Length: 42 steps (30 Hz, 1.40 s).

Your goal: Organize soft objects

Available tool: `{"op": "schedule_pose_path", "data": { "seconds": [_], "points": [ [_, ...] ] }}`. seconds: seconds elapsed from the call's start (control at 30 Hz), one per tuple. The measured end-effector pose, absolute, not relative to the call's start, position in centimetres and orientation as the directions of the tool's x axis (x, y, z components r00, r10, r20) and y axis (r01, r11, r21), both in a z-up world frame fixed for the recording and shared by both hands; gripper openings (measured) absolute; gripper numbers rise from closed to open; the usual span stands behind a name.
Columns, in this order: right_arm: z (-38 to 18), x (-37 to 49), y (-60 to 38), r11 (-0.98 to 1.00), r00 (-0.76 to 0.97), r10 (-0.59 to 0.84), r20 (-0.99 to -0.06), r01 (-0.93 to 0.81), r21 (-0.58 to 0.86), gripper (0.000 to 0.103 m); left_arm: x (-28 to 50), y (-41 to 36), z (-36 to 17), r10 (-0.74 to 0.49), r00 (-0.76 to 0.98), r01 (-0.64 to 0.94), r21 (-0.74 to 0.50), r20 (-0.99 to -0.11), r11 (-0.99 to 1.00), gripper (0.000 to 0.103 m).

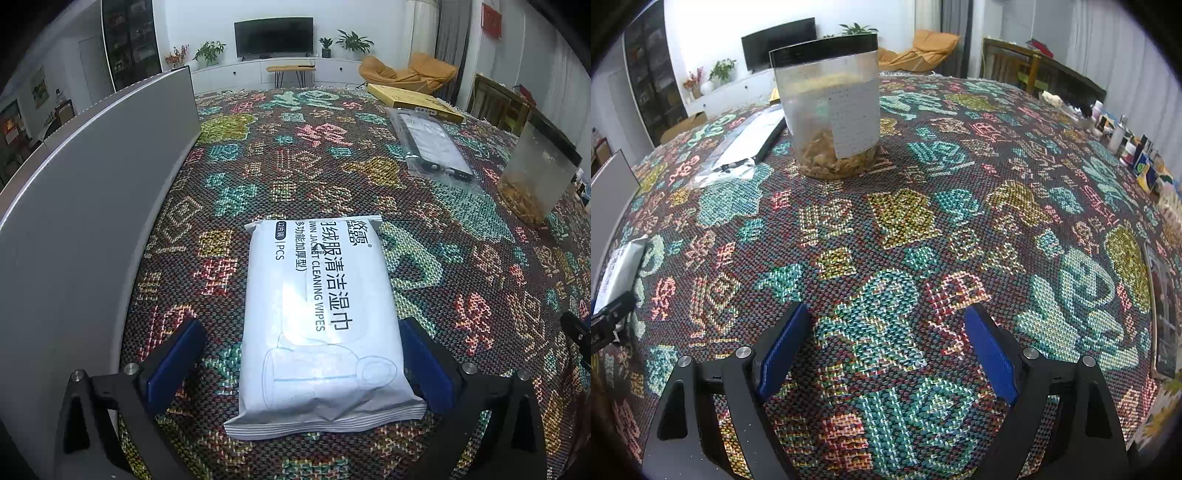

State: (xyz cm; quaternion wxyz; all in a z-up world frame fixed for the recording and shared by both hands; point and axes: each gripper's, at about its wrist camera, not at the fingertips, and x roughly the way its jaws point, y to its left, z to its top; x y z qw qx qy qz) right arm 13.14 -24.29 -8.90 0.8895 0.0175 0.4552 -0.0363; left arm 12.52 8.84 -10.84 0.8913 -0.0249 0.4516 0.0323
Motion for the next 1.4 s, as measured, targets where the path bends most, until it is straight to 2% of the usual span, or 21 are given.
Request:
{"op": "schedule_pose_path", "data": {
  "seconds": [1.07, 1.17, 1.23, 1.4],
  "points": [
    [-8.9, 13.2, -24.3, 0.997, 0.582, -0.04, -0.812, 0.075, 0.004, 0.09, 12.5, 8.9, -10.9, 0.038, 0.589, -0.082, -0.013, -0.807, 0.997, 0.103],
    [-8.6, 13.2, -24.1, 0.999, 0.569, -0.002, -0.822, 0.032, 0.02, 0.089, 12.5, 9.0, -10.9, 0.035, 0.589, -0.082, -0.017, -0.807, 0.996, 0.103],
    [-7.7, 13.5, -23.0, 0.997, 0.566, 0.083, -0.821, -0.04, 0.073, 0.089, 12.5, 9.0, -10.8, 0.035, 0.589, -0.082, -0.017, -0.807, 0.996, 0.103],
    [-2.0, 17.6, -15.5, 0.962, 0.596, 0.238, -0.767, -0.254, 0.101, 0.089, 12.5, 8.9, -10.9, 0.035, 0.589, -0.082, -0.017, -0.807, 0.996, 0.103]
  ]
}}
